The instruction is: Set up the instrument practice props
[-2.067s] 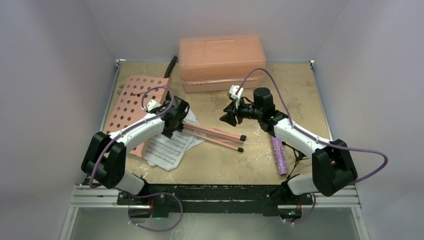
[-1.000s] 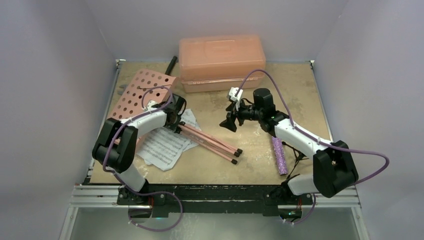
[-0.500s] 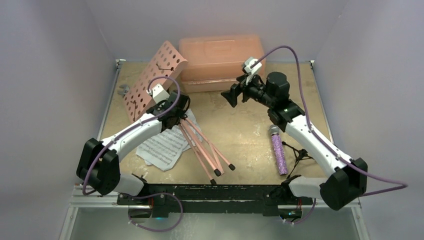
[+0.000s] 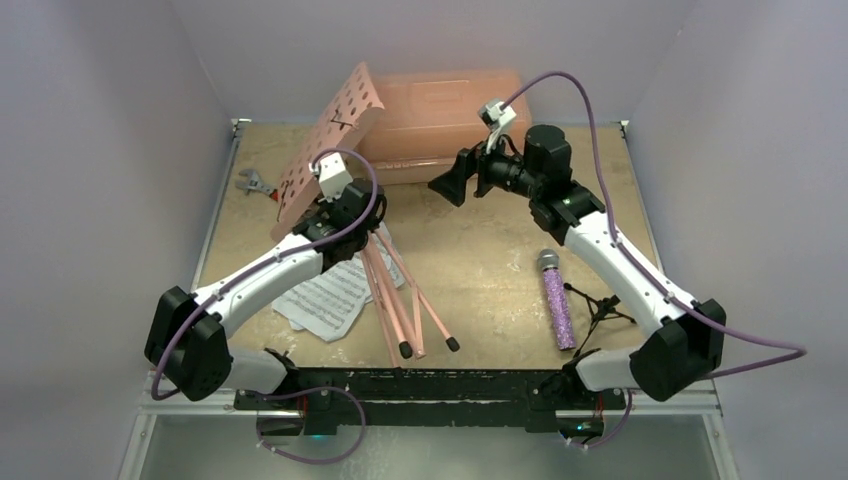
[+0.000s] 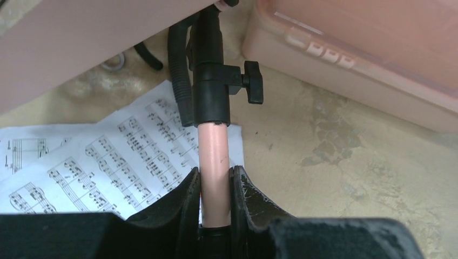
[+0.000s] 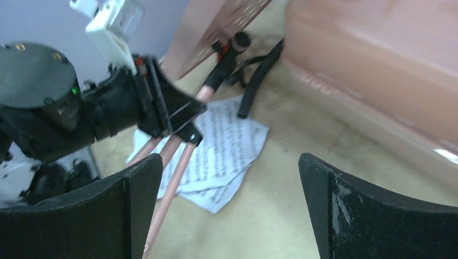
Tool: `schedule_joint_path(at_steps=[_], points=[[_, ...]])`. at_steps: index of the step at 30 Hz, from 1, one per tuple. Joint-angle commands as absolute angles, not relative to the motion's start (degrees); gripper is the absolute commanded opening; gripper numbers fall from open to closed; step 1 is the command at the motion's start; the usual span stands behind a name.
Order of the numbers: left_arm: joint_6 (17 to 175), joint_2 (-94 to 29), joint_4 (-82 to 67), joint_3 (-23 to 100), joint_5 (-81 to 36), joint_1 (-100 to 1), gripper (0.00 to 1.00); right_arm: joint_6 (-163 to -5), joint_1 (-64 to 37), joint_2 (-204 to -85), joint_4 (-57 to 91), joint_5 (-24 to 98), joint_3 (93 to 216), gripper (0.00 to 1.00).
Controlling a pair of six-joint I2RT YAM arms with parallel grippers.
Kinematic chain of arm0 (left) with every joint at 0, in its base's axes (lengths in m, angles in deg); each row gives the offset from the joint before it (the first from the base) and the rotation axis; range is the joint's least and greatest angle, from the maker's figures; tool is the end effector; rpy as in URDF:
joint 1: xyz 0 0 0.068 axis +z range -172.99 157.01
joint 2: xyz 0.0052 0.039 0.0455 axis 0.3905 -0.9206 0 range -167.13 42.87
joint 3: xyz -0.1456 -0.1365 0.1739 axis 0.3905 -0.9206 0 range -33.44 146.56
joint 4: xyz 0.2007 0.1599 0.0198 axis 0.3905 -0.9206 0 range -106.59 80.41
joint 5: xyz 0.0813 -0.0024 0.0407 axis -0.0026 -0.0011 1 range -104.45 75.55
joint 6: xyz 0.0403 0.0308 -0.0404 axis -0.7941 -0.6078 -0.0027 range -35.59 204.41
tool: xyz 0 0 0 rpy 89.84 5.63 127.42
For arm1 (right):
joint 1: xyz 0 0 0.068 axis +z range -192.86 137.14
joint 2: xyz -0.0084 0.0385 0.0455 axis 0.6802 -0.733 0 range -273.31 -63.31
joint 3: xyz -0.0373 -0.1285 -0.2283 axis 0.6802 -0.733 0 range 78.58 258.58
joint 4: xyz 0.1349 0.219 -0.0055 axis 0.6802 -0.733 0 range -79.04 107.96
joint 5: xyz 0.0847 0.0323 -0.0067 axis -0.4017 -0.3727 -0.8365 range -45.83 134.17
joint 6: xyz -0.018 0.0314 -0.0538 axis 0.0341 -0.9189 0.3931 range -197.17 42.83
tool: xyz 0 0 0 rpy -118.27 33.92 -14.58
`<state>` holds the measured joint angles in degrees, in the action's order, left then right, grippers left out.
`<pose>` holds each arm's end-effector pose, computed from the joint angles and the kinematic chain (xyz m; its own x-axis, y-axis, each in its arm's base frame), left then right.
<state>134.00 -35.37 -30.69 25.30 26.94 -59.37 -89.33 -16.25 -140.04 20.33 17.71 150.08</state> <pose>0.2612 -0.1509 0.2671 -0.3709 -0.4364 -0.8197 -0.3725 0.8785 -0.2992 0.2810 0.1659 0.3940 -0.2119 0.1048 -0.9717 -0.7715 0.5924 0.2321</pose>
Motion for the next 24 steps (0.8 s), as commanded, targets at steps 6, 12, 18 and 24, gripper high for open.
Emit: schedule_joint_path(at_steps=[6,12,18,24], points=[[125.28,-27.16,-11.15,32.36,36.53,-60.97,0.00,-89.99,-15.98,-148.36,10.34,-2.63,156.24,0.93],[123.57,-26.74,-10.40,32.09,36.51,-61.57,0.00,-94.54,-13.92,-156.99,8.10,-11.77,160.73,0.87],[123.89,-26.00,-10.43,30.46,36.53,-61.68,0.00,-103.01,-11.97,-162.28,11.54,-18.46,163.46,0.86],[124.25,-25.77,-10.44,29.80,36.74,-61.75,0.00,-95.74,-8.25,-168.93,-3.58,-15.10,170.47,0.86]])
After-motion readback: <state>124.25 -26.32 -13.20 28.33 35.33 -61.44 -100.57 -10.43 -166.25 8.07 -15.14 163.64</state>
